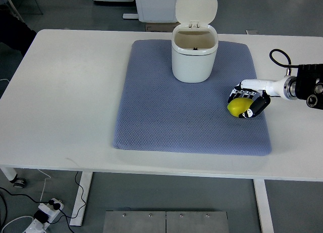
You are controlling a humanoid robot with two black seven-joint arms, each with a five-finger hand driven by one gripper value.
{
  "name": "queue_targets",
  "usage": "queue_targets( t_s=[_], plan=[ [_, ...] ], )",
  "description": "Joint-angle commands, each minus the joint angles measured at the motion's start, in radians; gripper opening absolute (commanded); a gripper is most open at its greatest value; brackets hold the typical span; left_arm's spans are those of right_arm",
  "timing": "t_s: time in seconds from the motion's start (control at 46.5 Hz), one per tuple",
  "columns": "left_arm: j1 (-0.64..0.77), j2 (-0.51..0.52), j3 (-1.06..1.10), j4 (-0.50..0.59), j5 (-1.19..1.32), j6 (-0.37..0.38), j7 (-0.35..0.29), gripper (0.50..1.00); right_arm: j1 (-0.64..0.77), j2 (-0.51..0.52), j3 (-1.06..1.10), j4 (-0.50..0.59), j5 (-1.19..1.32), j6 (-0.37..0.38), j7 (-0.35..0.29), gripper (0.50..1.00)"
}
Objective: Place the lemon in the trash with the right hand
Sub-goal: 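Close the right hand fingers around the lemon, then lift the lemon and carry it over the white trash bin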
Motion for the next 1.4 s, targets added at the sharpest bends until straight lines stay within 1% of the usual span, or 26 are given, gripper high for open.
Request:
queue_targets(
  t_s=[0.0,0.043,0.086,0.495,0.71,1.054,1.248,1.377],
  plan=[
    [0.001,0.000,0.000,0.000,0.000,0.000,-0.001,1.000,-0.003,0.003,-0.001,-0.003,0.000,0.000,0.000,0.585],
    [0.001,0.000,0.000,0.000,0.000,0.000,0.001,1.000,-0.005,0.006,-0.001,-0.007,0.000,0.000,0.001,0.550],
    [0.001,0.000,0.000,0.000,0.000,0.000,-0.001,1.000,-0.006,0.008,-0.001,-0.011,0.000,0.000,0.001,0.500],
    [-0.001,0.000,0.000,0.000,0.000,0.000,-0.001,1.000,0.014,0.000,-0.001,-0.026,0.003,0.005,0.006,0.500],
    [-0.001,0.000,0.000,0.000,0.000,0.000,-0.001,1.000,0.073,-0.023,-0.001,-0.026,0.011,0.035,0.004,0.500],
    [-0.001,0.000,0.000,0.000,0.000,0.000,-0.001,1.000,0.178,-0.097,0.001,-0.026,0.047,0.081,0.001,0.500],
    [-0.001,0.000,0.000,0.000,0.000,0.000,-0.001,1.000,0.247,-0.121,0.004,-0.026,0.078,0.100,-0.003,0.500],
    [-0.001,0.000,0.000,0.000,0.000,0.000,-0.001,1.000,0.280,-0.120,0.005,-0.026,0.104,0.101,-0.009,0.500]
  ],
)
